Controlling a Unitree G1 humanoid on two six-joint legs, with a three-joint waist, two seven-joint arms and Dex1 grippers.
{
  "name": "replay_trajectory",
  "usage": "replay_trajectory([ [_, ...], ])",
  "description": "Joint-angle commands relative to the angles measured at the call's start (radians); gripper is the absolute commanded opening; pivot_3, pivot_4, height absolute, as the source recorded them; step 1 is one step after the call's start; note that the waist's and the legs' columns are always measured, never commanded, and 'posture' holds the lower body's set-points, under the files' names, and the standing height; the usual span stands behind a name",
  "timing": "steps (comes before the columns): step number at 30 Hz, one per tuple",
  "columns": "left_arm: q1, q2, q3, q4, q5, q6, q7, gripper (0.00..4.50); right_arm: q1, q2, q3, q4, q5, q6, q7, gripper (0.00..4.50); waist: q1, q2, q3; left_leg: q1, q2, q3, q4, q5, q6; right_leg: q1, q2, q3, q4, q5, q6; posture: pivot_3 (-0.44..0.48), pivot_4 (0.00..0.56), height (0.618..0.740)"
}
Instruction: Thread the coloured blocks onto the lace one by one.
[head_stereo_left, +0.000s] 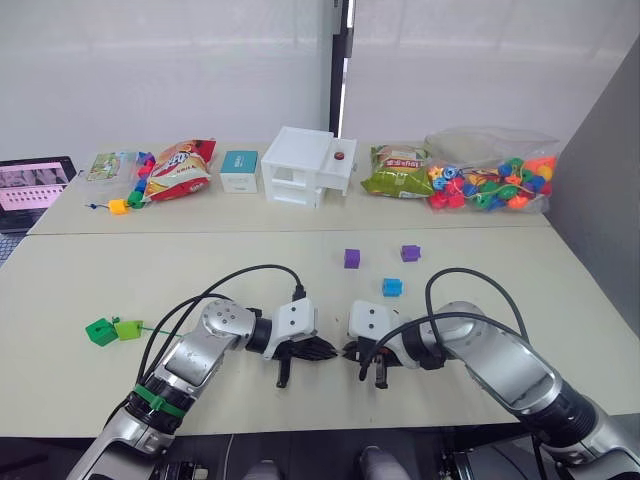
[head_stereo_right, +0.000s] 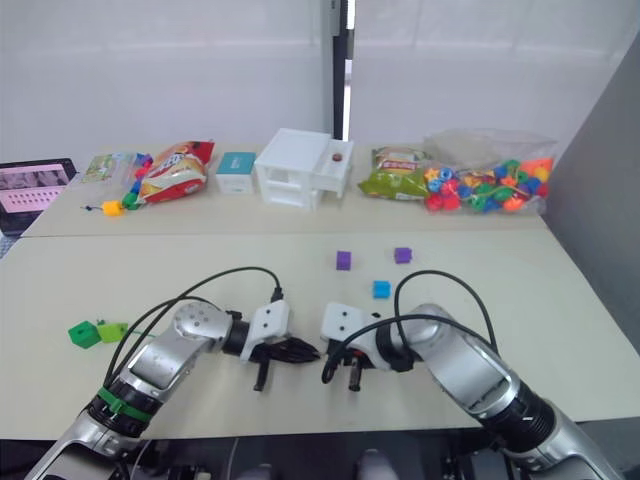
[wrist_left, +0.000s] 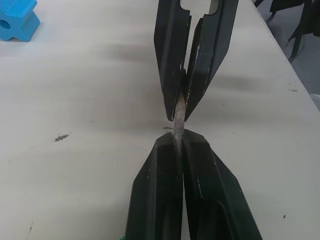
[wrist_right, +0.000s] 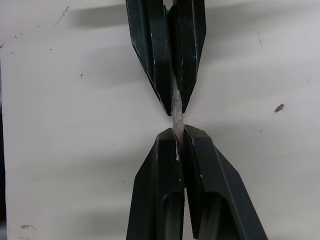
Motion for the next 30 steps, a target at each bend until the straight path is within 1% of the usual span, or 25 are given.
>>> replay_trajectory([
  [1,-0.020,0.004,0.029,-0.011,-0.015,0.005,0.010,0.01,0.016,-0.006,-0.007,-0.037,0.021,-0.005,0.002,0.00,0.000,0.000,0.000,0.000,0.000,0.000,0.000,0.000,0.000,0.000,0.000,0.000,0.000,0.000,0.000,0.000,0.150,0.740],
  [2,-0.020,0.007,0.030,-0.012,-0.014,0.007,0.007,0.01,0.024,0.001,-0.018,-0.040,0.021,0.000,-0.014,0.00,0.000,0.000,0.000,0.000,0.000,0.000,0.000,0.000,0.000,0.000,0.000,0.000,0.000,0.000,0.000,0.000,0.150,0.740],
  [5,-0.020,0.023,0.034,-0.018,-0.011,0.018,0.000,0.00,0.070,0.028,-0.095,-0.071,0.053,0.034,-0.057,1.04,0.001,0.000,0.000,0.000,0.000,0.000,0.000,0.000,0.000,0.000,0.000,0.000,0.000,0.000,0.000,0.000,0.150,0.740],
  [9,-0.017,0.043,0.039,-0.024,-0.014,0.025,-0.004,0.00,0.139,0.029,-0.192,-0.126,0.094,0.081,-0.110,2.46,0.002,0.000,0.000,0.000,0.000,0.000,0.000,0.000,0.000,0.000,0.000,0.000,0.000,0.000,0.000,0.000,0.150,0.740],
  [11,-0.012,0.058,0.046,-0.029,-0.015,0.030,-0.005,0.00,0.230,0.041,-0.321,-0.182,0.125,0.133,-0.159,3.14,0.007,0.000,0.000,0.000,0.000,0.000,0.000,0.000,0.000,0.000,0.000,0.000,0.000,0.000,0.000,0.000,0.150,0.740],
  [12,-0.009,0.063,0.050,-0.032,-0.016,0.031,-0.006,0.00,0.262,0.048,-0.365,-0.201,0.136,0.154,-0.180,3.45,0.011,0.000,0.000,0.000,0.000,-0.001,0.000,0.000,0.000,0.000,0.000,0.000,0.000,0.000,0.000,0.000,0.150,0.740],
  [15,0.002,0.075,0.061,-0.040,-0.023,0.045,-0.003,0.00,0.354,0.108,-0.519,-0.232,0.157,0.193,-0.262,4.47,0.017,0.000,0.000,0.000,0.000,0.000,0.000,0.000,0.000,0.000,0.000,0.000,0.000,0.000,0.000,0.000,0.150,0.740],
  [18,0.014,0.080,0.065,-0.045,-0.025,0.050,0.003,0.00,0.374,0.185,-0.626,-0.191,0.128,0.173,-0.380,4.47,0.016,0.000,0.000,0.000,0.000,0.000,0.000,0.000,0.000,0.000,0.000,0.000,0.000,0.000,0.000,0.000,0.150,0.740],
  [21,0.022,0.080,0.066,-0.054,-0.027,0.056,0.008,0.00,0.371,0.240,-0.677,-0.137,0.103,0.134,-0.473,4.47,0.016,0.000,0.000,0.001,0.000,0.000,0.000,0.000,0.000,0.001,0.000,0.001,0.000,0.000,0.000,0.000,0.150,0.740],
  [23,0.028,0.078,0.066,-0.065,-0.029,0.062,0.011,0.00,0.343,0.293,-0.709,-0.079,0.077,0.097,-0.556,4.47,0.016,0.000,0.000,0.002,0.000,0.000,0.000,0.000,0.000,0.001,0.000,0.001,0.000,0.000,0.000,0.000,0.150,0.740],
  [25,0.030,0.075,0.063,-0.072,-0.028,0.067,0.014,0.00,0.306,0.330,-0.706,0.009,0.047,0.027,-0.616,4.47,0.013,0.000,0.000,0.002,0.000,0.001,0.000,0.000,0.000,0.001,0.000,0.001,0.000,0.000,0.000,0.000,0.150,0.740],
  [28,0.032,0.072,0.058,-0.079,-0.026,0.073,0.018,0.00,0.185,0.396,-0.709,0.189,0.024,-0.070,-0.701,4.47,0.001,0.000,0.000,0.002,0.000,0.001,-0.001,0.000,0.000,0.001,0.000,0.001,0.000,0.000,0.000,0.000,0.150,0.740],
  [30,0.034,0.072,0.058,-0.085,-0.025,0.076,0.019,0.00,0.108,0.422,-0.714,0.301,0.022,-0.110,-0.732,4.47,-0.004,0.001,0.000,0.002,0.000,0.001,-0.001,0.000,-0.001,0.001,0.001,0.001,0.001,0.000,0.000,0.000,0.150,0.740],
])
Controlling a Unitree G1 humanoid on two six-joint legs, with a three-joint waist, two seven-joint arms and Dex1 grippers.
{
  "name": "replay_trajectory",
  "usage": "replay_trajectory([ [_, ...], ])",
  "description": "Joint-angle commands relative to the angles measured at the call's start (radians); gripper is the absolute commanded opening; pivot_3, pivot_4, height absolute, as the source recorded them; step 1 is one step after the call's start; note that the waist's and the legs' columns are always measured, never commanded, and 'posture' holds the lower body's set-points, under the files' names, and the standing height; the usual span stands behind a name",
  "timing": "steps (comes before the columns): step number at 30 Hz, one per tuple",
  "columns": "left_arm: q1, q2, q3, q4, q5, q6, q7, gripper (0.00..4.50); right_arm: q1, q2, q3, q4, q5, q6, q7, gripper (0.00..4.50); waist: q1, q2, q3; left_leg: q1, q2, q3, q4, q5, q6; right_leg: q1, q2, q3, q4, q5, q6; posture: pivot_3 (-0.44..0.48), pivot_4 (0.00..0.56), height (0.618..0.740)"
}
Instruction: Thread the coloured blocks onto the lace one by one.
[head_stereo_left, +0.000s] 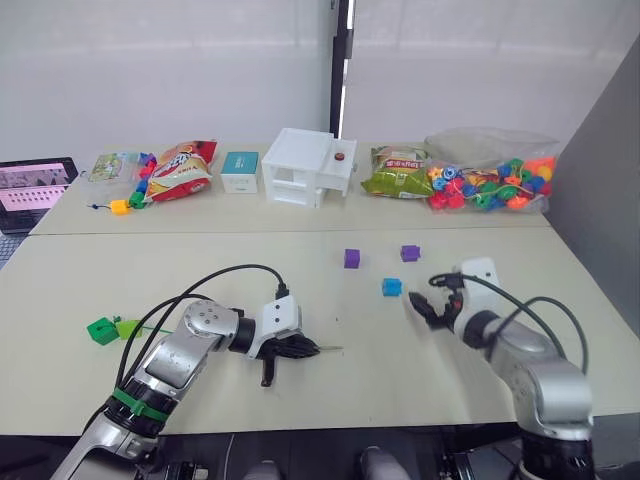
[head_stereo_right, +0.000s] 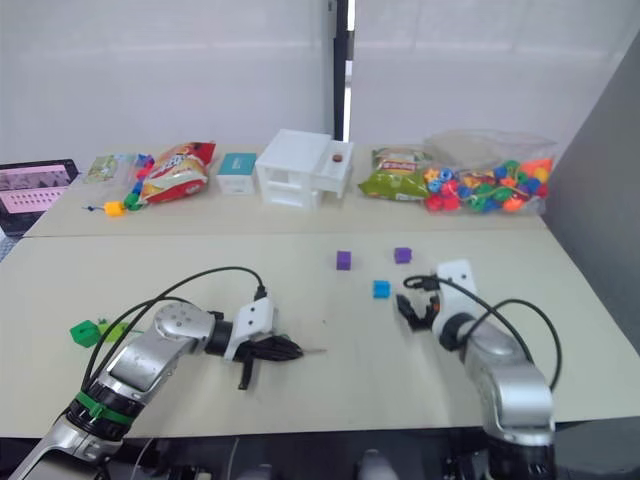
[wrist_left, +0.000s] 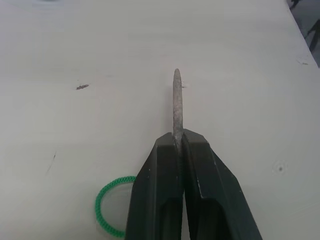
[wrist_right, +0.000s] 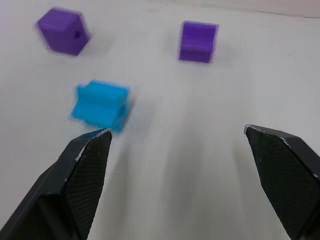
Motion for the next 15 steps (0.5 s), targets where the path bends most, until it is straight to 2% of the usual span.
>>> replay_trajectory([
  [1,0.000,0.001,0.014,-0.041,-0.019,0.004,0.008,0.00,-0.118,0.028,-0.021,0.161,-0.012,-0.103,-0.060,4.47,-0.003,0.000,0.000,0.000,0.000,0.000,0.000,0.000,0.000,0.000,0.000,0.000,0.001,0.000,0.000,0.000,0.150,0.740],
  [8,0.012,0.003,0.020,-0.070,-0.020,0.022,0.025,0.00,-0.359,0.036,0.017,0.617,-0.062,-0.330,-0.098,4.47,-0.007,0.001,0.000,0.000,0.000,0.000,-0.001,0.000,0.000,-0.001,0.000,0.000,0.000,0.001,-0.001,0.000,0.150,0.740],
  [12,0.018,0.008,0.027,-0.082,-0.021,0.031,0.035,0.00,-0.438,0.047,0.016,0.799,-0.065,-0.424,-0.115,4.47,-0.008,0.001,0.000,0.000,0.000,0.001,-0.002,0.000,0.000,-0.001,0.000,0.000,0.000,0.001,-0.001,0.000,0.150,0.740],
  [15,0.021,0.012,0.030,-0.086,-0.022,0.034,0.039,0.00,-0.466,0.053,0.025,0.874,-0.071,-0.478,-0.111,4.47,-0.008,0.001,0.000,0.000,0.000,0.001,-0.002,0.000,0.000,-0.001,0.000,0.001,0.000,0.001,-0.001,0.000,0.150,0.740],
])
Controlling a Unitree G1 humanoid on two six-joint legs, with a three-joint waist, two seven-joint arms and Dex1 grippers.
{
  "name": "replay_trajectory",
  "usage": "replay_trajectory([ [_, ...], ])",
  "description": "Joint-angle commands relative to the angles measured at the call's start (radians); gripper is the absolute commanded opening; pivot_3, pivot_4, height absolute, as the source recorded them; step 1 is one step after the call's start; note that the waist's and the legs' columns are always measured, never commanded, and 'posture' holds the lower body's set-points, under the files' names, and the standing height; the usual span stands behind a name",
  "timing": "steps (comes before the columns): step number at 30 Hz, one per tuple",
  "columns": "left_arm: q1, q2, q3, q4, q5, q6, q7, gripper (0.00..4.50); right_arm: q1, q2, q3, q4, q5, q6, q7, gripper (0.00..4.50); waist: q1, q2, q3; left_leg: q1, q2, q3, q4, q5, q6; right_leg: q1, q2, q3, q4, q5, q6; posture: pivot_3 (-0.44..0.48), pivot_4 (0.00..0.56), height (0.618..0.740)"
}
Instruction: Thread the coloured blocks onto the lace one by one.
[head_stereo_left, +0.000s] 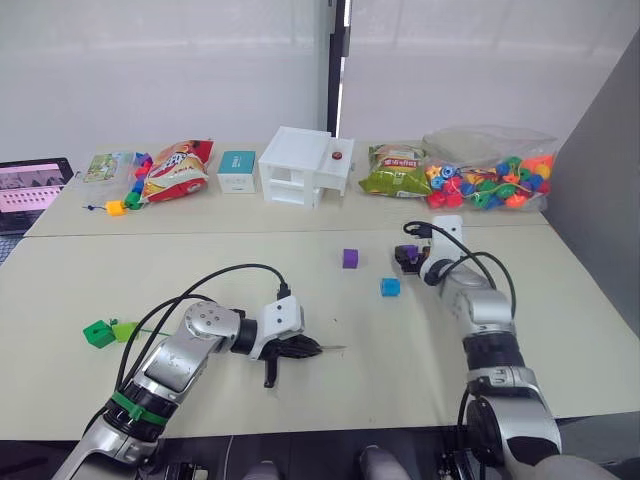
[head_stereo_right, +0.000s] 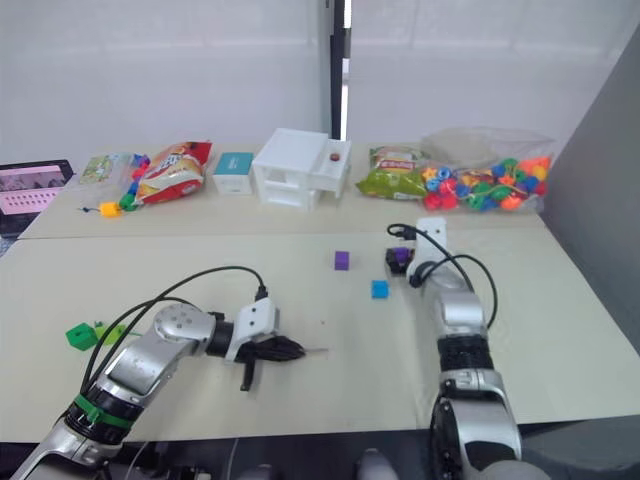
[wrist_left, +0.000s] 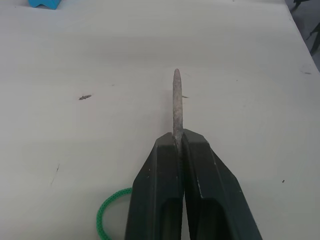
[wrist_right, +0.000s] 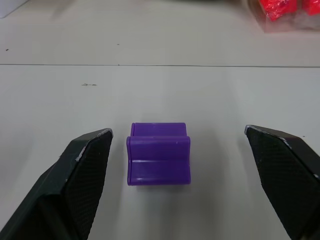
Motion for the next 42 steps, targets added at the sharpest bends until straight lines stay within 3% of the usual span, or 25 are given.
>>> replay_trajectory([
  [1,0.005,0.009,0.025,-0.037,-0.021,0.006,0.009,0.00,-0.039,0.002,-0.001,0.058,-0.002,-0.087,-0.007,4.23,-0.001,0.000,0.000,0.000,0.000,0.000,0.000,0.000,0.000,0.000,0.000,0.000,0.000,0.000,0.000,0.000,0.150,0.740],
  [10,0.012,0.007,0.024,-0.039,-0.019,0.010,0.017,0.00,-0.078,0.008,-0.016,0.103,0.030,-0.149,0.021,1.22,-0.021,0.000,0.000,0.000,0.000,0.000,0.000,0.000,0.000,0.000,0.000,0.000,0.000,0.000,0.000,0.000,0.150,0.740],
  [14,0.019,0.010,0.024,-0.045,-0.018,0.010,0.017,0.00,-0.018,0.011,-0.019,-0.060,0.055,-0.078,0.012,1.18,-0.020,0.000,0.000,0.000,0.000,0.000,-0.001,0.000,0.000,0.000,0.000,0.000,0.000,0.000,0.000,0.000,0.150,0.740],
  [21,0.030,0.022,0.037,-0.044,-0.022,0.012,0.015,0.00,0.302,0.071,0.057,-0.972,0.152,0.432,-0.087,1.18,-0.012,0.002,0.000,-0.006,0.000,-0.002,0.001,0.000,0.000,-0.005,0.000,-0.001,0.008,0.000,0.000,0.000,0.150,0.740],
  [23,0.031,0.024,0.040,-0.043,-0.024,0.011,0.013,0.00,0.337,0.084,0.076,-1.100,0.174,0.544,-0.100,1.18,-0.015,0.002,0.000,-0.006,0.000,-0.002,0.001,0.000,0.000,-0.005,0.000,-0.001,0.008,0.000,0.000,0.000,0.150,0.740],
  [27,0.022,0.027,0.033,-0.027,-0.023,0.003,-0.002,0.00,0.507,0.115,0.238,-1.395,0.246,0.817,-0.122,1.18,-0.010,0.002,0.000,-0.002,0.000,-0.003,0.000,0.000,0.000,-0.003,0.001,-0.001,0.005,-0.001,-0.001,0.000,0.150,0.740],
  [35,-0.006,0.033,0.029,-0.010,-0.026,-0.003,-0.018,0.00,0.626,0.152,0.361,-1.358,0.188,0.835,-0.184,1.18,-0.006,0.002,0.000,0.001,0.000,-0.003,0.001,0.000,0.000,0.000,0.001,-0.002,0.003,-0.001,-0.001,0.000,0.150,0.740],
  [42,-0.009,0.041,0.033,-0.009,-0.025,-0.002,-0.021,0.00,0.648,0.175,0.356,-1.290,0.158,0.786,-0.190,1.18,-0.007,0.002,0.000,0.001,0.000,-0.003,0.000,0.000,0.000,0.000,0.001,-0.002,0.003,-0.001,-0.001,0.000,0.150,0.740],
])
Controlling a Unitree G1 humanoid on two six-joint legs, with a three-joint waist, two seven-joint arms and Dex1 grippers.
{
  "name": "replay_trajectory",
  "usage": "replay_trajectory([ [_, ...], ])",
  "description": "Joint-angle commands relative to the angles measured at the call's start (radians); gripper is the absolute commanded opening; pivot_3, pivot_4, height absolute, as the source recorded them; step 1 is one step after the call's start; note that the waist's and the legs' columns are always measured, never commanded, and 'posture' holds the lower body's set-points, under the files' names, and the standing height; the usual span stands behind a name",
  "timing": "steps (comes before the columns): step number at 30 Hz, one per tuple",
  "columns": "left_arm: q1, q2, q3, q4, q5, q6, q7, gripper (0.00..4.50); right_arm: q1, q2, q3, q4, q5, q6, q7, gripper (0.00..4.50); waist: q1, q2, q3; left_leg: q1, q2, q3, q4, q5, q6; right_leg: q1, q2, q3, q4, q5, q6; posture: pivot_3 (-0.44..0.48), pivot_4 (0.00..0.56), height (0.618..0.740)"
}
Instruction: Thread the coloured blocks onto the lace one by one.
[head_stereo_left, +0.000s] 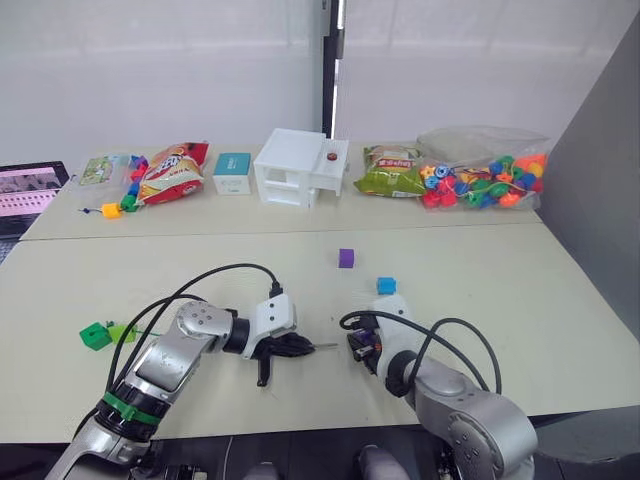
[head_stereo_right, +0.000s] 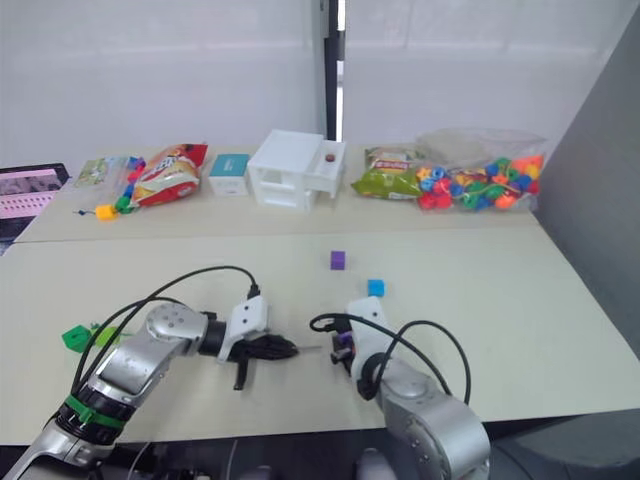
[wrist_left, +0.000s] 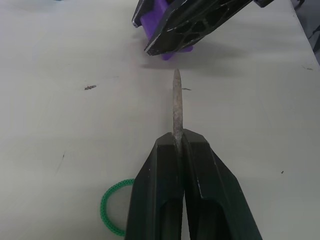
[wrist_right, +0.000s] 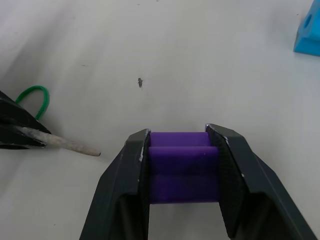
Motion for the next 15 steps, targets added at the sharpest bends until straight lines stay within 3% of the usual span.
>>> replay_trajectory([
  [1,-0.010,0.012,0.014,-0.016,-0.010,-0.015,-0.006,0.00,0.014,0.017,-0.007,0.001,-0.007,-0.027,-0.001,1.18,0.000,0.000,0.000,0.000,0.000,0.000,0.000,0.000,0.000,0.000,0.000,0.000,0.000,0.000,0.000,0.000,0.150,0.740],
  [2,-0.010,0.012,0.014,-0.016,-0.010,-0.014,-0.005,0.00,0.015,0.023,-0.018,0.000,-0.005,-0.030,0.003,1.18,0.000,0.000,0.000,0.000,0.000,0.000,0.000,0.000,0.000,0.000,0.000,0.000,0.000,0.000,0.000,0.000,0.150,0.740],
  [3,-0.010,0.012,0.014,-0.017,-0.011,-0.014,-0.004,0.00,0.014,0.027,-0.033,-0.006,0.000,-0.036,0.014,2.24,0.000,0.000,0.000,0.000,0.000,0.000,0.000,0.000,0.000,0.000,0.000,0.000,0.000,0.000,0.000,0.000,0.150,0.740],
  [7,-0.003,0.014,0.018,-0.024,-0.015,-0.009,-0.001,0.00,-0.033,-0.007,-0.144,-0.090,0.070,0.006,0.108,3.56,0.005,0.000,0.000,-0.001,0.000,0.000,0.000,0.000,0.000,0.000,0.000,0.000,-0.002,0.000,0.000,0.000,0.150,0.740],
  [8,0.000,0.015,0.018,-0.027,-0.016,-0.009,-0.001,0.00,-0.050,-0.031,-0.170,-0.108,0.097,0.016,0.145,4.13,0.005,0.000,0.000,-0.001,0.000,0.000,0.000,0.000,0.000,0.000,0.000,0.000,-0.002,0.000,0.000,0.000,0.150,0.740],
  [10,0.007,0.016,0.016,-0.031,-0.016,-0.009,0.000,0.00,-0.085,-0.111,-0.206,-0.133,0.156,0.024,0.242,4.48,0.009,0.000,0.000,-0.001,0.000,0.000,0.000,0.000,0.000,0.000,0.000,0.000,-0.002,0.000,0.000,0.000,0.150,0.740],
  [15,0.012,0.012,0.010,-0.037,-0.015,-0.005,0.004,0.00,-0.157,-0.328,-0.274,-0.097,0.350,-0.001,0.531,4.48,0.013,0.000,0.000,-0.001,0.000,0.000,0.000,0.000,0.000,0.001,0.000,-0.001,-0.003,0.000,0.000,0.000,0.150,0.740],
])
